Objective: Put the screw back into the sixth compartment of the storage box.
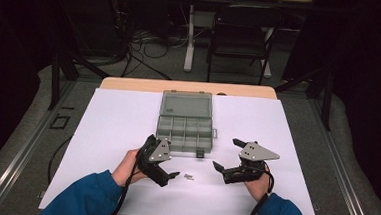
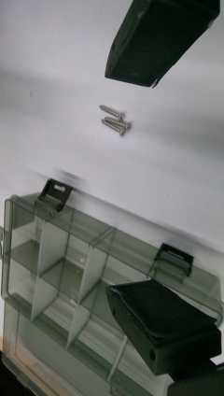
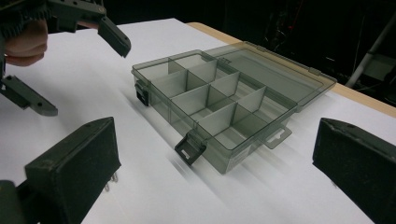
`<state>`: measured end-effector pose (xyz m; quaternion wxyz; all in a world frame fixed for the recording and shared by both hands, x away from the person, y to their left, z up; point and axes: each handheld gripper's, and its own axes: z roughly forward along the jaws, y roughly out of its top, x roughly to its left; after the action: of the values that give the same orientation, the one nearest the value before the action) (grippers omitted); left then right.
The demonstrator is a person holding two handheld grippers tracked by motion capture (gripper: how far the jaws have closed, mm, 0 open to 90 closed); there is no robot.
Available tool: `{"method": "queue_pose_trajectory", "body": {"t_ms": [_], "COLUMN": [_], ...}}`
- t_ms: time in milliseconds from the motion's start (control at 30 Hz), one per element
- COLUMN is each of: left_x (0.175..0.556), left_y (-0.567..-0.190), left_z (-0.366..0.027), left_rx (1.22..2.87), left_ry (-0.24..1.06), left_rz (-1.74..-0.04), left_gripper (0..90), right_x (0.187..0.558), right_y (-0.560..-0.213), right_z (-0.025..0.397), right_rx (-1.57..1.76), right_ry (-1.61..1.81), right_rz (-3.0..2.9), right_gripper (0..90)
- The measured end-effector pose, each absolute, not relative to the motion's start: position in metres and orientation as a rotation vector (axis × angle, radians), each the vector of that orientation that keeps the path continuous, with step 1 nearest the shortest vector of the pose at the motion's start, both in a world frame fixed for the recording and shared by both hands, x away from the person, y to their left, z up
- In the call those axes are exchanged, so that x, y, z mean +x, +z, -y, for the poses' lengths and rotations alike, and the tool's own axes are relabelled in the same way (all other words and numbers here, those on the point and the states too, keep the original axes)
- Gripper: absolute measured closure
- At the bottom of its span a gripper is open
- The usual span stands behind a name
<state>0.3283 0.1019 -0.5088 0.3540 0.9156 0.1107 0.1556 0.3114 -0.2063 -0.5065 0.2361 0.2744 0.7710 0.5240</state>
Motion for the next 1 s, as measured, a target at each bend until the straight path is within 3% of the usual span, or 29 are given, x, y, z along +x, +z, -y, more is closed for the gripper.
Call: {"method": "queue_pose_trajectory", "body": {"t_ms": [767,833,967,1000], "left_x": [0.326,0.326,0.326,0.326], "left_y": [-0.521,-0.524,-0.527,-0.527], "left_z": [-0.059,-0.055,-0.052,-0.052], "left_rx": [2.534,2.545,2.544,2.554], "left_ry": [0.251,0.227,0.217,0.199], "left_rz": [-0.108,-0.091,-0.079,-0.073], "left_gripper": [0.0,4.3,23.5,23.5], "right_x": [0.313,0.313,0.313,0.313], "right_y": [-0.505,-0.505,-0.504,-0.504], "right_z": [0.206,0.206,0.206,0.206], "right_rx": [0.701,0.707,0.696,0.696], "right_ry": [1.479,1.473,1.477,1.477], "right_rz": [-2.137,-2.141,-2.141,-2.141], "right_gripper": [0.0,0.0,0.0,0.0]}}
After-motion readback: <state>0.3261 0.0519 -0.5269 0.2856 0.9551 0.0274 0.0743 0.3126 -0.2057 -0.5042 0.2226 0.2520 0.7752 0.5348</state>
